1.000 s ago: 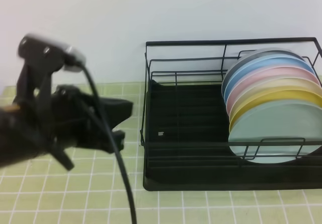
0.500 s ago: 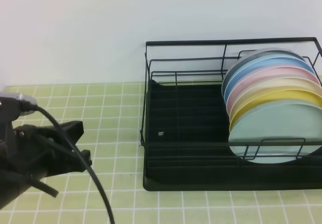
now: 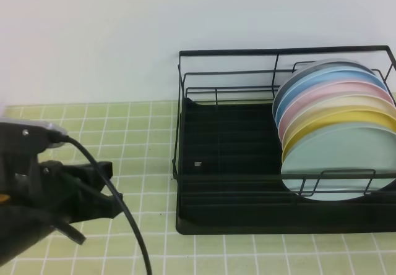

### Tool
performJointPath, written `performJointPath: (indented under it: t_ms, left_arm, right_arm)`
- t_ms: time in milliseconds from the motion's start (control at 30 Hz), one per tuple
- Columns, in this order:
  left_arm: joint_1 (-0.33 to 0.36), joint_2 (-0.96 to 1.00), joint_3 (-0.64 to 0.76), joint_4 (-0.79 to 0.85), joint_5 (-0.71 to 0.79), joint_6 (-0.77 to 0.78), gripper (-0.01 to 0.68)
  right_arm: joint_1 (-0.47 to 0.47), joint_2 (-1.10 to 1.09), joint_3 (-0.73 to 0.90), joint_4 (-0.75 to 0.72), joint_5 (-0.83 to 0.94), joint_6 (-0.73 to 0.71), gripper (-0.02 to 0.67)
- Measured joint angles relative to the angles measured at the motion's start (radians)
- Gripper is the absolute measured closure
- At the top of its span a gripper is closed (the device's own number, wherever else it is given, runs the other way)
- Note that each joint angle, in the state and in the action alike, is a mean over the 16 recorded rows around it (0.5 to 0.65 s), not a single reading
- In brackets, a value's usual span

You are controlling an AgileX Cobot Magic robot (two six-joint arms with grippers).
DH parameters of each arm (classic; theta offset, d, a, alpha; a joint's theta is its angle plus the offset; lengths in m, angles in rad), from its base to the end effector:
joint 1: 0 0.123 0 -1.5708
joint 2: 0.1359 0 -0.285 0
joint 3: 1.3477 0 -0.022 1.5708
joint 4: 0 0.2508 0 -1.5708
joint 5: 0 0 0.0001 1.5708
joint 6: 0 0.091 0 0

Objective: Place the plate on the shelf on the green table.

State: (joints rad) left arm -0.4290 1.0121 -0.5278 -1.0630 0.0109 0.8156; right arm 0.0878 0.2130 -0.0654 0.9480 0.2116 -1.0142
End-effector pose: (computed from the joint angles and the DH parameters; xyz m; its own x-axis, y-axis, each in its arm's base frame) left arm 0.1874 -0.0868 0.2705 -0.4491 -0.0638 -0.8912 0.3238 0.9180 -0.2289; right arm 0.0703 0.0219 0.2107 -0.1633 -0.0904 -0.9824 -0.2668 0.9627 -0.0442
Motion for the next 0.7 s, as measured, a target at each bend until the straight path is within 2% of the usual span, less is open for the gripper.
performJointPath:
  t_ms: [200, 567, 700]
  left_arm:
    - [0.041, -0.061, 0.012, -0.005, 0.002, 0.008, 0.673]
    - [0.161, -0.353, 0.081, -0.02, -0.033, 0.044, 0.673]
    - [0.181, -0.43, 0.113, 0.029, -0.052, -0.001, 0.673]
  right_arm:
    - [0.0, 0.0, 0.036, 0.0, 0.02, -0.001, 0.652]
    - [0.0, 0.0, 0.067, 0.0, 0.053, -0.001, 0.652]
    - [0.0, 0.0, 0.068, 0.0, 0.059, -0.001, 0.652]
